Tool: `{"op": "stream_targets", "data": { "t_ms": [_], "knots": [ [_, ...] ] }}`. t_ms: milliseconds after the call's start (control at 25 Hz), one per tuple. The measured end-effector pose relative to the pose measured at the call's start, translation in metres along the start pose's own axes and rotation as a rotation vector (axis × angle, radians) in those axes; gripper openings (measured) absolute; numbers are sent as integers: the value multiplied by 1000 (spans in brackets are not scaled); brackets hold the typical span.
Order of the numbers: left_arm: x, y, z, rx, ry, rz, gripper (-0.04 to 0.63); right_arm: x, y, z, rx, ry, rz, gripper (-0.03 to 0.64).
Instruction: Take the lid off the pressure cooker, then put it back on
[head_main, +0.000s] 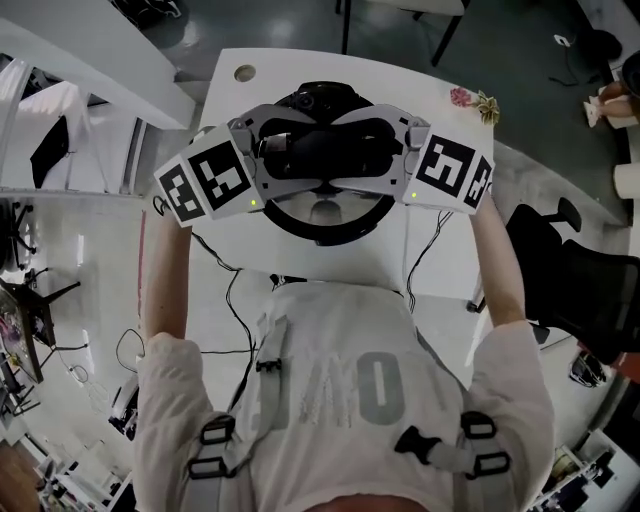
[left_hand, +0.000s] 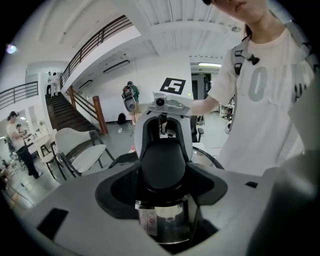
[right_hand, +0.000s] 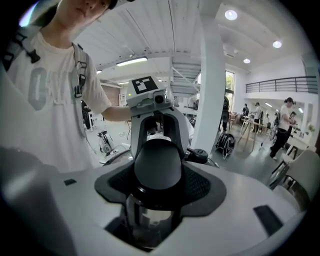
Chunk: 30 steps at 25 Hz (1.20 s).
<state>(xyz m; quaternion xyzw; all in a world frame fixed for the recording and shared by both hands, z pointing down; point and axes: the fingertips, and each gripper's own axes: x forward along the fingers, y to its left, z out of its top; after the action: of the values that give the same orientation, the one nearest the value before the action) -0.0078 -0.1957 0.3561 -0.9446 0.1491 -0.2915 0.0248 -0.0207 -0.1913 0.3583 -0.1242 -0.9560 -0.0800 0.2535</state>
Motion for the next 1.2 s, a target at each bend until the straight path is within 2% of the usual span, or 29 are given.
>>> {"op": "stream_targets", "data": {
  "t_ms": [120, 160, 240, 400, 440, 560, 720, 800, 880, 1040, 1120, 1200],
  "knots": [
    [-2, 1, 3, 3, -111, -13, 282, 1, -1, 0, 35, 26, 15, 287],
    [-3, 1, 4, 1, -126, -6, 282, 1, 0, 0, 38, 26, 16, 287],
    [-2, 1, 3, -24, -96, 12, 282, 1, 0, -1, 43, 39, 14, 287],
    [1, 0, -5, -88, 102, 52, 282, 4, 3, -2, 24, 87, 36, 287],
    [0, 0, -6, -102, 122, 65, 282, 6, 3, -2, 7, 83, 54, 288],
    [-5, -1, -10, -168, 93, 134, 282, 11, 6, 1, -44, 68, 139, 288],
    [-13, 0, -15, -288, 94, 274, 282, 18, 6, 4, -129, 127, 295, 288],
    [-13, 0, -15, -327, 97, 335, 282, 17, 7, 5, -161, 108, 357, 287],
    [-12, -1, -16, -350, 119, 358, 282, 16, 8, 4, -173, 86, 379, 287],
    [-11, -1, -16, -426, 189, 394, 282, 15, 7, 3, -219, 112, 428, 288],
    [-10, -1, -14, -463, 187, 440, 282, 13, 8, 3, -239, 101, 475, 287],
    [-10, -1, -13, -464, 156, 471, 282, 12, 9, 3, -238, 83, 500, 287]
  ]
}}
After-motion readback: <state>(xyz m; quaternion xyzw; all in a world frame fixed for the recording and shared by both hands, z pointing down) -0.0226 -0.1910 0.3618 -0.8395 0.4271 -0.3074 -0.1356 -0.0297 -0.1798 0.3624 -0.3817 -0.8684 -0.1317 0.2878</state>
